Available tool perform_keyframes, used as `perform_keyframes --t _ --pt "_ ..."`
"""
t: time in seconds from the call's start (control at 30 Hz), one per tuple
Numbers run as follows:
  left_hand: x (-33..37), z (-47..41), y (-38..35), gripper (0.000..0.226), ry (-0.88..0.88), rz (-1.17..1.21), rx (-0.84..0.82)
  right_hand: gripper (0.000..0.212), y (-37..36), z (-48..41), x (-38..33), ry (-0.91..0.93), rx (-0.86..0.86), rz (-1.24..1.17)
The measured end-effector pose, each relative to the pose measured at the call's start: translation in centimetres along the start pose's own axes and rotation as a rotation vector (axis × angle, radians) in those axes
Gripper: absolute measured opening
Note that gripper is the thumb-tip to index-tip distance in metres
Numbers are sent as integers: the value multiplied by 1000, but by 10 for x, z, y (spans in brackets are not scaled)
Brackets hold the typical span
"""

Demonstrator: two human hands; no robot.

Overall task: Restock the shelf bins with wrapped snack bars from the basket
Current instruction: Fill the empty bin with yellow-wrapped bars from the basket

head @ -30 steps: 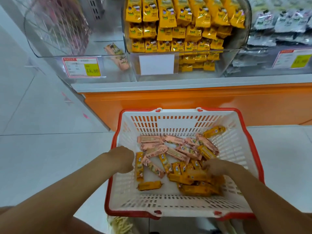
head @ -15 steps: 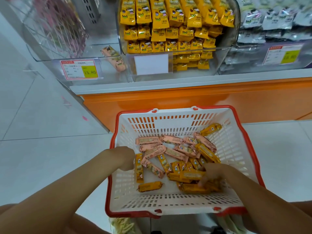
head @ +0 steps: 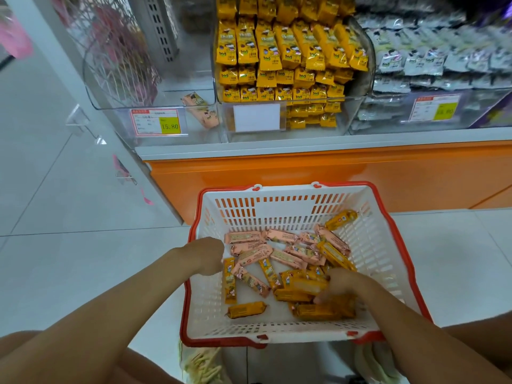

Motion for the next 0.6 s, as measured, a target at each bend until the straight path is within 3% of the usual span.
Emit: perform_keyframes --t 0.1,0.2,0.3,0.4,0.47,0.6 --pt "13 7 10 24 44 296 -87 96 19 21 -45 146 57 -194" --pt "26 22 22 36 41 856 -207 88 43 44 -94 308 225 -340" --pt "25 36 41 54 -56 1040 -75 58 59 78 -134 446 554 -366" --pt "20 49 60 46 -154 1261 15 56 66 111 -158 555 869 -269" --pt "15 58 69 41 -213 1420 -10 60 69 126 -164 638 890 -318" --pt "6 66 79 27 -291 1656 -168 64 81 146 -162 780 684 -497"
Point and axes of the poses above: each hand's wrist, its own z-axis away from the middle knuckle, its own y-axis out of the back of the hand, x = y × z, the point moved 3 cm from there along -z, towards the middle knuckle, and after that the axes turned 10 degrees about y, right-handed, at the moved point
